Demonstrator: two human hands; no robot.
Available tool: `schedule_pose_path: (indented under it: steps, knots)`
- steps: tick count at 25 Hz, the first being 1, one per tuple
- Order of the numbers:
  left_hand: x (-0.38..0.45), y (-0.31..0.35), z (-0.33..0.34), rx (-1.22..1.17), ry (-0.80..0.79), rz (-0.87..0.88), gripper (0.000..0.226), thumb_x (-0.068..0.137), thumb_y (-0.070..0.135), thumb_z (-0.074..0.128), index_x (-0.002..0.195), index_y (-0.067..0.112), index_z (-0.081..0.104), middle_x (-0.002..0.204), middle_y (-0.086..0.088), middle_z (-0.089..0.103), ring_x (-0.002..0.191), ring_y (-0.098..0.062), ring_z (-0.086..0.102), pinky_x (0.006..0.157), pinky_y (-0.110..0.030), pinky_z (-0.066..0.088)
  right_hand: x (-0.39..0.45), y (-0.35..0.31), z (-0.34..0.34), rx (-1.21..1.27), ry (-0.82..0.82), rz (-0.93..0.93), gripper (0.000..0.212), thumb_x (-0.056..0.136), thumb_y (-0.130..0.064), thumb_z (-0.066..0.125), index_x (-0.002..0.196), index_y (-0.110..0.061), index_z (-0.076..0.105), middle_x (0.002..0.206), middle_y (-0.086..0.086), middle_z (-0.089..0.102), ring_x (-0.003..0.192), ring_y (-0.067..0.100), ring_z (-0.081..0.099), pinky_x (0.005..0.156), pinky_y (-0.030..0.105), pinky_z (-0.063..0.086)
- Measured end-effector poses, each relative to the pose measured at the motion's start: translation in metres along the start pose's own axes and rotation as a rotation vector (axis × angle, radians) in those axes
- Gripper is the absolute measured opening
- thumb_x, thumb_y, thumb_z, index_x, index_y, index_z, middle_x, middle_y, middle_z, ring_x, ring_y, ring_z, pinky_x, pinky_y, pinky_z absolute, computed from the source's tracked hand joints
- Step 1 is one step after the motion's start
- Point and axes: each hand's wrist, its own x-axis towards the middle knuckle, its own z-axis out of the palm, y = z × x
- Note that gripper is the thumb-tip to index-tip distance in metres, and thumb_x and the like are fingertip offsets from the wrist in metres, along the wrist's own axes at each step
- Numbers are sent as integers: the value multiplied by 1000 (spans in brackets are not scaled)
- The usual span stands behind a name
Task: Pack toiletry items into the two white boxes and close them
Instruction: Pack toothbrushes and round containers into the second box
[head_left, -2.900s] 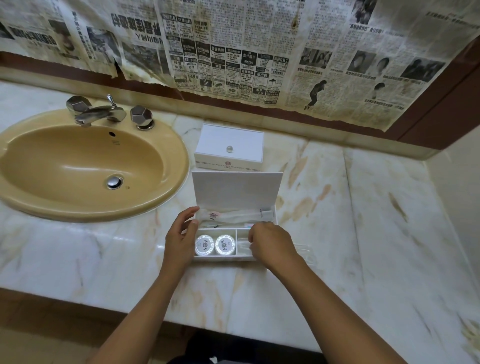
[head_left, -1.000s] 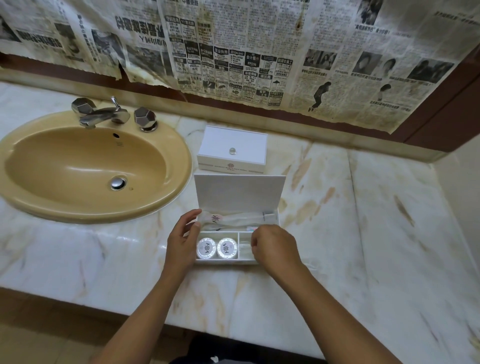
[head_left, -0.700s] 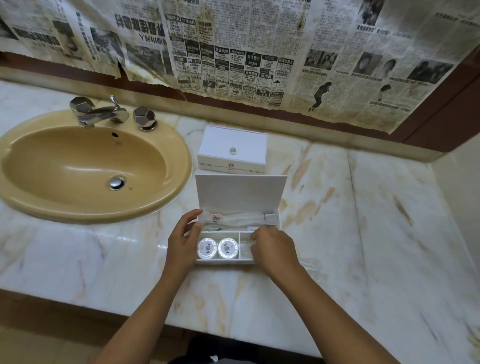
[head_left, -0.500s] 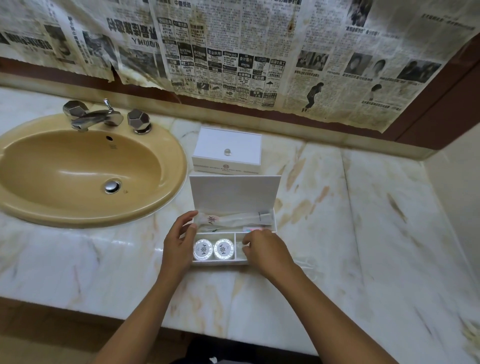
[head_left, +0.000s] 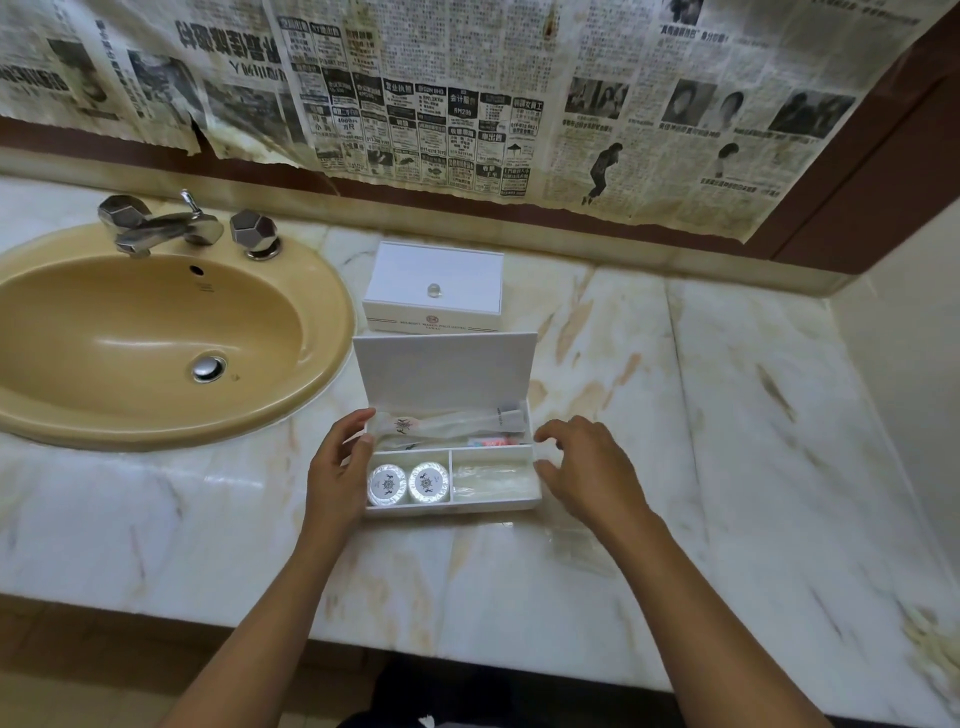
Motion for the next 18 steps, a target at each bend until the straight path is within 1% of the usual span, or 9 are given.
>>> schedule_pose_path:
  steps: [2,3,6,8,9,11,13,16,18]
  knots:
    - [1,-1,0,-4,0,1,30,99,8,50,115,30,63,123,1,61,101,12,57,86,-11,41,-2,12,-5,-60,-63,46,43,88,-33,65,129,-29,51,130,0,50,122,21,43,98,37,42]
    - [1,-1,0,-1,2,3,30,99,7,50,115,29,62,123,1,62,100,13,56,86,-10,41,-3,17,-6,-85,-87,64,48,87,-33,67,131,-29,49,133,0,47,124,22,41,99,38,40]
    - [0,0,0,11,8,10,30,98,6,50,116,27,62,122,2,61,98,16,56,82,-4,41,-10,28,3,-153,-220,111,68,80,-29,74,138,-30,39,138,1,40,128,23,35,99,39,37]
    - [0,1,1,15,7,12,29,98,6,50,116,27,62,121,2,61,98,16,56,81,-3,40,-16,34,15,-187,-332,134,84,73,-26,78,142,-32,31,138,2,35,130,25,32,98,40,38]
    - [0,1,1,17,8,12,29,98,6,50,116,27,62,120,3,61,98,17,56,81,-2,40,-19,36,23,-189,-366,139,89,71,-23,79,143,-33,28,138,2,33,129,25,32,95,39,40]
    - [0,1,1,19,11,10,29,98,7,50,116,27,62,119,5,62,97,17,56,80,-2,40,-25,39,34,-168,-372,140,89,70,-14,75,142,-33,27,136,2,30,127,25,32,86,34,44]
    - [0,2,1,16,14,12,29,98,7,51,116,27,62,118,6,62,96,16,56,81,-3,41,-26,41,40,-133,-324,127,82,72,-8,70,139,-32,30,132,1,31,122,23,33,78,31,46]
    - [0,2,1,9,13,16,29,98,7,51,115,28,62,116,9,62,96,16,56,82,-4,41,-18,41,42,-85,-240,98,68,76,-2,62,135,-29,39,125,1,36,116,22,38,76,30,46]
    - [0,2,1,3,15,13,30,98,7,51,114,29,62,116,10,63,96,15,57,83,-6,42,-11,39,41,-63,-219,98,66,77,-4,64,134,-28,41,125,1,38,115,21,39,79,30,48]
